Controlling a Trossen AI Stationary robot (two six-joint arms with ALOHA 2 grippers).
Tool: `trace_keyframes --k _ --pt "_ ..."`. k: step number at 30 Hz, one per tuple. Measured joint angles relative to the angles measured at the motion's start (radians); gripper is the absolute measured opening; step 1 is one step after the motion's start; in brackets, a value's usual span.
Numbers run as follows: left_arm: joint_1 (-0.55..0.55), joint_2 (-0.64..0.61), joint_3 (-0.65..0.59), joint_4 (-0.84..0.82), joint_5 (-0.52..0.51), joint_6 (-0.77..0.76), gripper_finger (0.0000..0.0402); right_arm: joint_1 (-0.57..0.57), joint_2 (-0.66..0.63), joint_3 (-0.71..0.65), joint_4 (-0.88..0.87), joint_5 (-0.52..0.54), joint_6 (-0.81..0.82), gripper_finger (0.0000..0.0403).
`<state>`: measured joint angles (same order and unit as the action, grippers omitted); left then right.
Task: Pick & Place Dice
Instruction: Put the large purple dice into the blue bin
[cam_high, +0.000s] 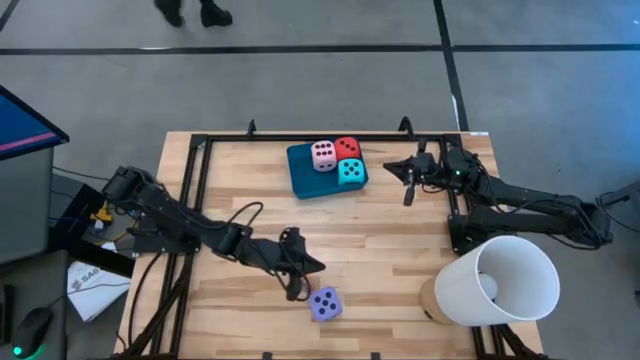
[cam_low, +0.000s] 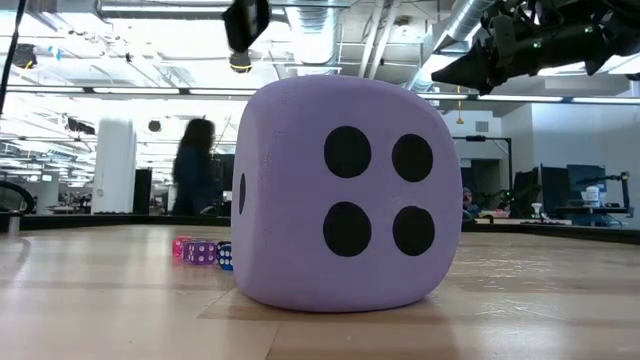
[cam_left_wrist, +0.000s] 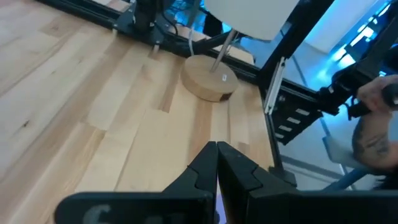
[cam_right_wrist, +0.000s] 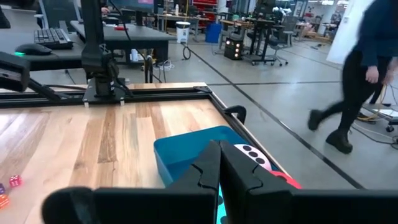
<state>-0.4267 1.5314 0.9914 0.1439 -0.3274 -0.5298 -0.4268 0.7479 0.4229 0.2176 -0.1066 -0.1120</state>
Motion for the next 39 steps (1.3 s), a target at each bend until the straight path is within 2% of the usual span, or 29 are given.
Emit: trace_keyframes --k 4,8,11,16,23,28,39 --pt "0.000 0.053 0.075 -0.069 0.010 -0.012 0.0000 0.002 0.000 0.000 -0.001 0.000 0.000 0.0000" --pt "0.001 0.125 0.191 -0.233 0.034 -0.059 0.0000 0.001 0.000 0.000 -0.003 0.000 -0.001 0.0000" --pt "0.006 0.195 0.285 -0.348 0.095 -0.063 0.0000 0.001 0.000 0.000 -0.003 0.000 -0.003 0.0000" --pt "0.015 0.275 0.385 -0.431 0.209 -0.080 0.0000 0.001 0.000 0.000 -0.011 0.000 -0.003 0.0000" --pt "0.012 0.312 0.396 -0.498 0.325 -0.207 0.0000 0.001 0.000 0.000 -0.024 0.000 -0.003 0.0000" --pt "0.012 0.345 0.395 -0.515 0.376 -0.216 0.0000 0.001 0.000 0.000 -0.024 0.000 -0.003 0.0000" --pt "0.031 0.407 0.396 -0.521 0.383 -0.210 0.0000 0.000 0.000 0.000 -0.031 0.000 -0.003 0.0000"
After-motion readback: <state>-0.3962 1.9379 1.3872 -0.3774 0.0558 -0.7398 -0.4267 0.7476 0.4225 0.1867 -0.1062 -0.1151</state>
